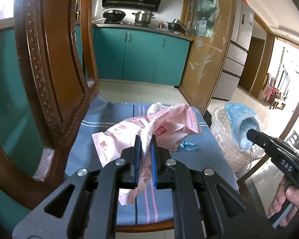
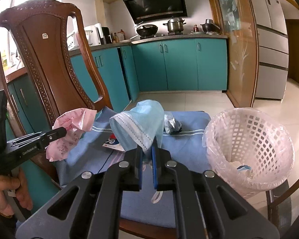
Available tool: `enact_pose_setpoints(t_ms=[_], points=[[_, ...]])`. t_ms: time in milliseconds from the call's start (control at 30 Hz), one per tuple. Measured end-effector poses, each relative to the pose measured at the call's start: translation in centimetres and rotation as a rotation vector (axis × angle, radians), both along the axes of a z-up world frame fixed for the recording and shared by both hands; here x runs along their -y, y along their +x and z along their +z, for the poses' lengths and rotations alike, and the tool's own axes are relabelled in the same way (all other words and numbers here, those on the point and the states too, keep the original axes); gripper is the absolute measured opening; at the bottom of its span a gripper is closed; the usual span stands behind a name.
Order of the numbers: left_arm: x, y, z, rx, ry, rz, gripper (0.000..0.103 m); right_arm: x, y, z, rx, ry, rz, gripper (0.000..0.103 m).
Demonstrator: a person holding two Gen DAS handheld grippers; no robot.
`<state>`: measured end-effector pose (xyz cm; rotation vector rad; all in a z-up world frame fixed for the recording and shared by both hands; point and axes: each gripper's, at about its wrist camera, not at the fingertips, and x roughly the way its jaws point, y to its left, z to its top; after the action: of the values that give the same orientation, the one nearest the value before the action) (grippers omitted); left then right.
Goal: Collect trash
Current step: 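Grasp the pink printed plastic bag with the left gripper while the right holds the mask, then carry the mask and pink bag over the white basket and open both grippers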
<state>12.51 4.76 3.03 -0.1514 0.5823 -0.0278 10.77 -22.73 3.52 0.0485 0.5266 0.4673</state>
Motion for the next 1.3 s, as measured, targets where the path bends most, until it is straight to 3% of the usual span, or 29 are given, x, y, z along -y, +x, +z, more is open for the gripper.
enact_pose_setpoints(t_ms=[1300], points=[[-0.45, -0.21, -0.02, -0.020, 0.005, 0.008, 0.011, -0.44, 0.32, -0.75, -0.025, -0.019, 0.023, 0.008]])
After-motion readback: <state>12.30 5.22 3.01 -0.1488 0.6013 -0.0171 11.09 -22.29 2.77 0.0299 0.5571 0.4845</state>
